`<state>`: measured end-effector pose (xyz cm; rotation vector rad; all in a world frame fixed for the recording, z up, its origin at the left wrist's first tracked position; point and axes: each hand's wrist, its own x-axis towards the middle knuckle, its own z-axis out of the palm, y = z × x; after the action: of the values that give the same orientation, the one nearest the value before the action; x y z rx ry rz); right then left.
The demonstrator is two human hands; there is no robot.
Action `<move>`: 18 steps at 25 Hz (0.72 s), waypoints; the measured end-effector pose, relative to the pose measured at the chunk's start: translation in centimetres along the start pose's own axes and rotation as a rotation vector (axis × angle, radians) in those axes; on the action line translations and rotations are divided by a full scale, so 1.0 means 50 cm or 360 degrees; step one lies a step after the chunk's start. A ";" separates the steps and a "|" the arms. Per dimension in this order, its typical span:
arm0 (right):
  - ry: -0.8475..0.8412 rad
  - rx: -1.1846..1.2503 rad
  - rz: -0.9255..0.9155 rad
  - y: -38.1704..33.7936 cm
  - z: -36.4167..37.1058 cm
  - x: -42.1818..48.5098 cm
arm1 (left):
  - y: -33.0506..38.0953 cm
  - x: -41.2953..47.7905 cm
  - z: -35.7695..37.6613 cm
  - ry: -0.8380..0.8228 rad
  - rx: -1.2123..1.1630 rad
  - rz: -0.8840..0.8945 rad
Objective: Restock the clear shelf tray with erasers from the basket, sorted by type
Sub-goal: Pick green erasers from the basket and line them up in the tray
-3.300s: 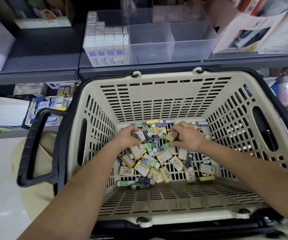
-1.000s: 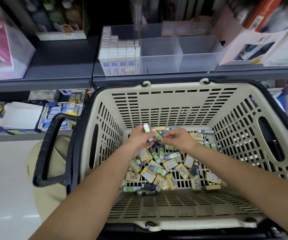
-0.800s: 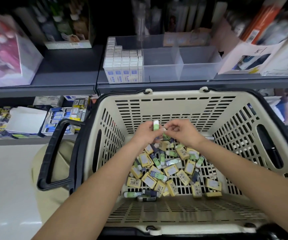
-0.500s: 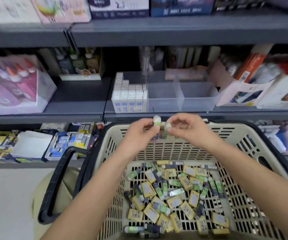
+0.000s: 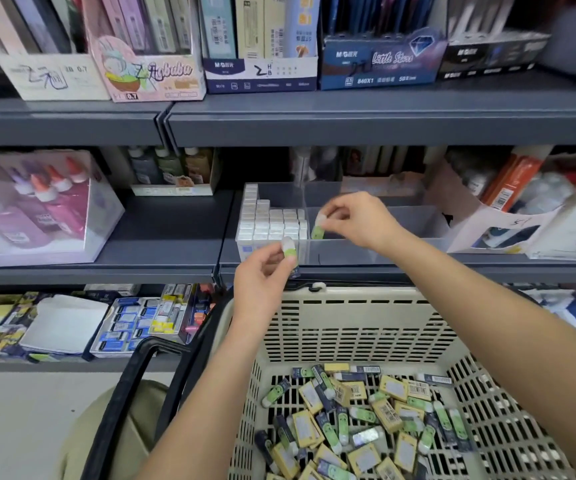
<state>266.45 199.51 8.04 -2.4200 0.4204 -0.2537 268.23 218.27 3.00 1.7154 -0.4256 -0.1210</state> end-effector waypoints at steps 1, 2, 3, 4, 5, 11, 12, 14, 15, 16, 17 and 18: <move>-0.0091 -0.0028 0.0007 0.002 0.010 0.005 | -0.003 0.004 0.000 0.0014 0.0003 0.0002; -0.0165 -0.0072 0.0002 0.004 0.018 0.009 | -0.006 0.008 0.000 0.0025 0.0000 -0.0002; -0.0224 -0.0125 -0.0017 0.006 0.021 0.012 | -0.009 0.013 0.002 0.0032 0.0006 -0.0009; -0.0276 -0.0172 -0.0046 0.007 0.021 0.013 | -0.011 0.017 0.004 0.0034 0.0019 -0.0017; -0.0325 -0.0213 -0.0080 0.007 0.019 0.013 | -0.014 0.021 0.005 0.0028 0.0042 -0.0023; -0.0341 -0.0318 -0.0181 -0.002 0.007 -0.003 | -0.017 0.026 0.012 -0.0021 0.0128 -0.0015; -0.0229 -0.0278 -0.0211 -0.009 0.006 -0.010 | -0.017 0.026 0.012 -0.0027 0.0131 -0.0011; -0.0088 -0.0118 -0.0290 -0.027 0.007 -0.030 | -0.016 0.026 0.013 -0.0050 0.0133 0.0005; -0.0114 -0.0085 -0.0328 -0.036 0.010 -0.038 | -0.015 0.026 0.014 -0.0068 0.0146 0.0019; -0.0180 -0.0099 -0.0357 -0.043 0.017 -0.046 | -0.014 0.025 0.015 -0.0090 0.0173 0.0035; -0.0241 -0.0120 -0.0375 -0.046 0.023 -0.052 | -0.013 0.023 0.016 -0.0104 0.0199 0.0049; -0.0259 -0.0097 -0.0377 -0.048 0.022 -0.055 | -0.012 0.021 0.017 -0.0090 0.0205 0.0059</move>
<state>264.78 202.89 8.52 -2.5276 0.0690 -0.1461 269.09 217.21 2.43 1.8330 -0.5164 -0.1176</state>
